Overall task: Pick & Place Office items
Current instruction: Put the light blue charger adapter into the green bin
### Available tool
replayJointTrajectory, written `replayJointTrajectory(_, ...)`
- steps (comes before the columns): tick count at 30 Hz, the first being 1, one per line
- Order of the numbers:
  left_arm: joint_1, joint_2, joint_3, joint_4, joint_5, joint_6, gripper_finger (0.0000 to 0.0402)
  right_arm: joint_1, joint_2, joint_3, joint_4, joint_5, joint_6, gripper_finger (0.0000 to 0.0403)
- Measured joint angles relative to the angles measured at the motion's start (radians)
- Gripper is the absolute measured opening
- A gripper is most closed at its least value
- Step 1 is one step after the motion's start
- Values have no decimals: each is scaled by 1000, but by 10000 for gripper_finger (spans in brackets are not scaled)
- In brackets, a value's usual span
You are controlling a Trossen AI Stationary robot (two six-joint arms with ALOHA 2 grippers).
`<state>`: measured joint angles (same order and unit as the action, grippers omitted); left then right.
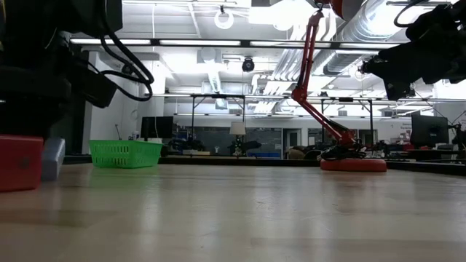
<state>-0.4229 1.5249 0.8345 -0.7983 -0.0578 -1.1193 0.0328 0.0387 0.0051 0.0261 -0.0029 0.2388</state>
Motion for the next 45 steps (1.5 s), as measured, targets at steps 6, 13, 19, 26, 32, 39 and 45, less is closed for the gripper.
replayJointTrajectory(6, 1, -40, 0, -24, -33, 24, 349, 0, 0, 0, 0, 0, 0, 146)
replayJointTrajectory(13, 1, -47, 0, -43, -49, 23, 349, 0, 0, 0, 0, 0, 0, 146)
replayJointTrajectory(19, 1, -47, 0, -43, -49, 21, 349, 0, 0, 0, 0, 0, 0, 146)
replayJointTrajectory(26, 1, -47, 0, -43, -45, 20, 346, 0, 0, 0, 0, 0, 0, 146)
replayJointTrajectory(32, 1, -46, 0, -43, -44, 4, 307, 0, 0, 0, 0, 0, 0, 146)
replayJointTrajectory(39, 1, -46, 0, -43, -44, -18, 255, 0, 0, 0, 0, 0, 0, 146)
replayJointTrajectory(45, 1, -46, 0, -44, -44, -33, 247, 0, 0, 0, 0, 0, 0, 146)
